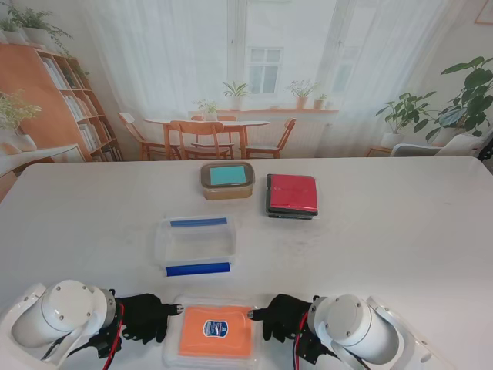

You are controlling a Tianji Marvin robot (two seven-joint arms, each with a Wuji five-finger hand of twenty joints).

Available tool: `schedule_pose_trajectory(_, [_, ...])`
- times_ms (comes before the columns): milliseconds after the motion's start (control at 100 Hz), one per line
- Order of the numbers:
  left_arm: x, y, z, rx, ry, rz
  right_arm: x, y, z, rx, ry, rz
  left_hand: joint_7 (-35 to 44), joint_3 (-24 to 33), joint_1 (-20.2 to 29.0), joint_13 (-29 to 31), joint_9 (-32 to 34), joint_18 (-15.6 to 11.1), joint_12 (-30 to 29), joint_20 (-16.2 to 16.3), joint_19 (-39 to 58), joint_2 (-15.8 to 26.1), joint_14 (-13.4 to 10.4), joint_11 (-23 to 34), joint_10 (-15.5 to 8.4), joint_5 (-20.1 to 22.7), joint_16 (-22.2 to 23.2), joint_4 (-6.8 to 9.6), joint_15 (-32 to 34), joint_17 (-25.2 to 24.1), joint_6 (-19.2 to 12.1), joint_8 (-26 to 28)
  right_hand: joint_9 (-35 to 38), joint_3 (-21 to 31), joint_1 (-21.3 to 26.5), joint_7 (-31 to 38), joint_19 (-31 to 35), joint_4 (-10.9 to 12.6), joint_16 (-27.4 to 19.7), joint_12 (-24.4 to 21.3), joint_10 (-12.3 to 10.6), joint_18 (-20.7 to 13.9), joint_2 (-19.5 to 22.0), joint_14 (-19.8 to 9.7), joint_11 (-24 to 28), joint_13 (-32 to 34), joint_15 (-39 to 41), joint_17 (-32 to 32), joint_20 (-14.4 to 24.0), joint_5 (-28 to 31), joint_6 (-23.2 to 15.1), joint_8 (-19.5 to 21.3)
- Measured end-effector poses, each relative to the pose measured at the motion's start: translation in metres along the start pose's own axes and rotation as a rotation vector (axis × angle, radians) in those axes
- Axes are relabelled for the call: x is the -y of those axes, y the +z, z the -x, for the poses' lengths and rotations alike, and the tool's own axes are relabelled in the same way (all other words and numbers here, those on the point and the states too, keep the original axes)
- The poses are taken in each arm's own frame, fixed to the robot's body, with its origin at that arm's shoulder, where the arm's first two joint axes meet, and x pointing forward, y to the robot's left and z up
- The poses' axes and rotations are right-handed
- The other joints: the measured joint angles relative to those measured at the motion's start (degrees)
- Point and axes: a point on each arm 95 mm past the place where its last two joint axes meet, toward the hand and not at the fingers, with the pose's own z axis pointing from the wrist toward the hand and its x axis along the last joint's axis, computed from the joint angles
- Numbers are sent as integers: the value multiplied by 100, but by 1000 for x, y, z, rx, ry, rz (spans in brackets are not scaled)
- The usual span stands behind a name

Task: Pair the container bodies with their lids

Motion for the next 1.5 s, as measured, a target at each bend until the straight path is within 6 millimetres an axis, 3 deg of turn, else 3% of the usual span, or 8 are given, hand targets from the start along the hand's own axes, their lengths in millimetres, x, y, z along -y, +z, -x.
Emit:
schedule_pose_trajectory(440, [1, 2, 1, -27, -14, -7, -5, 2, 0, -12, 20, 20, -78, 4, -59, 2, 3, 80, -4, -13, 2, 0, 64, -59, 80, 9, -2, 7, 1, 193, 85, 0, 6, 17, 0, -48, 28, 0, -44, 0, 85, 101, -17, 89, 0, 0, 0, 3, -69, -3, 99, -1])
schedule_pose_trajectory(1500, [-3, -2, 7, -106, -85, -59, -9, 3, 2, -48, 44, 25, -733, 4, -59, -87, -48, 204, -6, -15, 21, -1, 219, -208, 287, -286, -2, 7, 2, 44, 520, 17, 24, 24, 0, -198, 45, 0, -76, 0, 243, 301, -21, 262, -58, 0, 0, 3, -72, -15, 294, -25])
